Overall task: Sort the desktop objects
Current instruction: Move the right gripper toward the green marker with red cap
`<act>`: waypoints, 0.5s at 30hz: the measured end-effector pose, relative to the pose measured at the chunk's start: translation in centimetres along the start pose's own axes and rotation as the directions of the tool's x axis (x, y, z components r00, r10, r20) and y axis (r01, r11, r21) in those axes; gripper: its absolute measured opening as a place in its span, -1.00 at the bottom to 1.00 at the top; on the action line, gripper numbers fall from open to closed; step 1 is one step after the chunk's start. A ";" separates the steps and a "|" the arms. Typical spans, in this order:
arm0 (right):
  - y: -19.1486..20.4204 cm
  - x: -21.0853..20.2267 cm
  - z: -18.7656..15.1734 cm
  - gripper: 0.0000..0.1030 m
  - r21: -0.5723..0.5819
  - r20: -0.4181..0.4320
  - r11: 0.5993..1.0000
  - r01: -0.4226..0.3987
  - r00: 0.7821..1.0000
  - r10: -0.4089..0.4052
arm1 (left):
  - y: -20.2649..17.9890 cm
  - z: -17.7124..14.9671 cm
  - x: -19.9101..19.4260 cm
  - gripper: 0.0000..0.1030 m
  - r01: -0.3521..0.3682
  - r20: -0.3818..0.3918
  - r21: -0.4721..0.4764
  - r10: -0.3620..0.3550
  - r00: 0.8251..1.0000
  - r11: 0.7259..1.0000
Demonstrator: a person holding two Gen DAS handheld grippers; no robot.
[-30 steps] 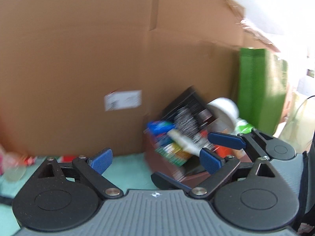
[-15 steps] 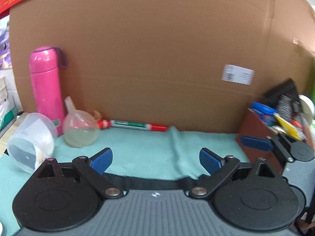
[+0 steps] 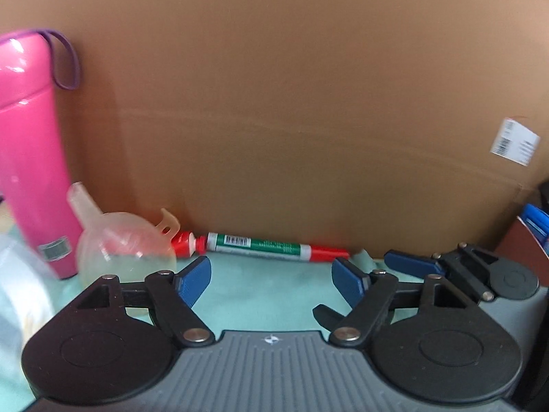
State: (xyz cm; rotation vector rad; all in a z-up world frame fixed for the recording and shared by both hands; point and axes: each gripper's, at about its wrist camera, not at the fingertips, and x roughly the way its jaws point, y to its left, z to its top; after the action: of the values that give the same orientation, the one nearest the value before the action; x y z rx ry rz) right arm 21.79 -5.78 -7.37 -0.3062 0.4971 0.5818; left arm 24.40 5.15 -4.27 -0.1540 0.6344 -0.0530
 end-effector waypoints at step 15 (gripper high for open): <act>-2.9 4.9 0.0 0.42 0.124 -0.108 0.989 -0.076 0.990 0.089 | 1.0 0.6 3.8 0.46 0.012 -0.068 -0.053 -0.015 0.998 0.998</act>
State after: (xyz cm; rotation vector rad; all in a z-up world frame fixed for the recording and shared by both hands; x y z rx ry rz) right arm 27.03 -5.96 -9.56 -0.2057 0.6546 0.6146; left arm 27.76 5.88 -6.20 -0.2085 0.7032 -0.0548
